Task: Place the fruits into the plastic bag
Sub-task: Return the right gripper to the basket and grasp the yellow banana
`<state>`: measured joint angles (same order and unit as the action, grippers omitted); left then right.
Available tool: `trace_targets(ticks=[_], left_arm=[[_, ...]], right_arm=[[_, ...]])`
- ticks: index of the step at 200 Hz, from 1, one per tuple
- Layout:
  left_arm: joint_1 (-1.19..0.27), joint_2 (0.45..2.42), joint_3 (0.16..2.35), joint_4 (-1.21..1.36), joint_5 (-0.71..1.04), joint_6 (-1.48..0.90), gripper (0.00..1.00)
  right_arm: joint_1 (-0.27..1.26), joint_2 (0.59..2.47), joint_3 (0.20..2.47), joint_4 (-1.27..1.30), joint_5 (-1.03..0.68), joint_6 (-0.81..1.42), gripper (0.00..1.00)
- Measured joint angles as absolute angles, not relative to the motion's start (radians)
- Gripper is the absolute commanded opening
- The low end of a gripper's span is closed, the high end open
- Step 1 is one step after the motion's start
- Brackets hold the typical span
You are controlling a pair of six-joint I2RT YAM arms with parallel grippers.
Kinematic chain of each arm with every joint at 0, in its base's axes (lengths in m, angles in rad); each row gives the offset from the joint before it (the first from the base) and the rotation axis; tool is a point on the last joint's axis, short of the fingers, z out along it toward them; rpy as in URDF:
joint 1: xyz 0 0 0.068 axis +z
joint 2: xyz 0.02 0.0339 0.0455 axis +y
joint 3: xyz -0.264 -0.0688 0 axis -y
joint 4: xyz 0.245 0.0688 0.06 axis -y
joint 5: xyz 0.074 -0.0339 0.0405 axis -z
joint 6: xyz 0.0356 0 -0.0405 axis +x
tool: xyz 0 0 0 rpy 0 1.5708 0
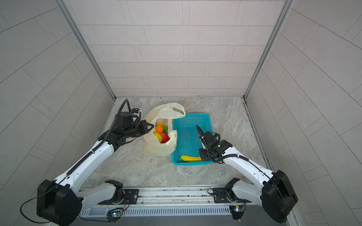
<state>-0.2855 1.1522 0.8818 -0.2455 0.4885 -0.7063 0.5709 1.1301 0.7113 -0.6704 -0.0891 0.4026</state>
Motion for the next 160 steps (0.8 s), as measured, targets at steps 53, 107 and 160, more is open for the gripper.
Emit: trace_targets(ticks=[53, 107, 160], left_arm=[[-0.286, 1.161, 0.882, -0.237, 0.491, -0.707, 0.0], [-0.286, 1.161, 0.882, -0.237, 0.494, -0.707, 0.0], [-0.286, 1.161, 0.882, -0.237, 0.496, -0.706, 0.0]], right_arm=[[0.571, 1.168, 0.722, -0.678, -0.094, 0.398, 0.06], [0.571, 1.176, 0.806, -0.685, -0.064, 0.412, 0.0], [0.571, 1.072, 0.871, -0.618, 0.035, 0.416, 0.0]])
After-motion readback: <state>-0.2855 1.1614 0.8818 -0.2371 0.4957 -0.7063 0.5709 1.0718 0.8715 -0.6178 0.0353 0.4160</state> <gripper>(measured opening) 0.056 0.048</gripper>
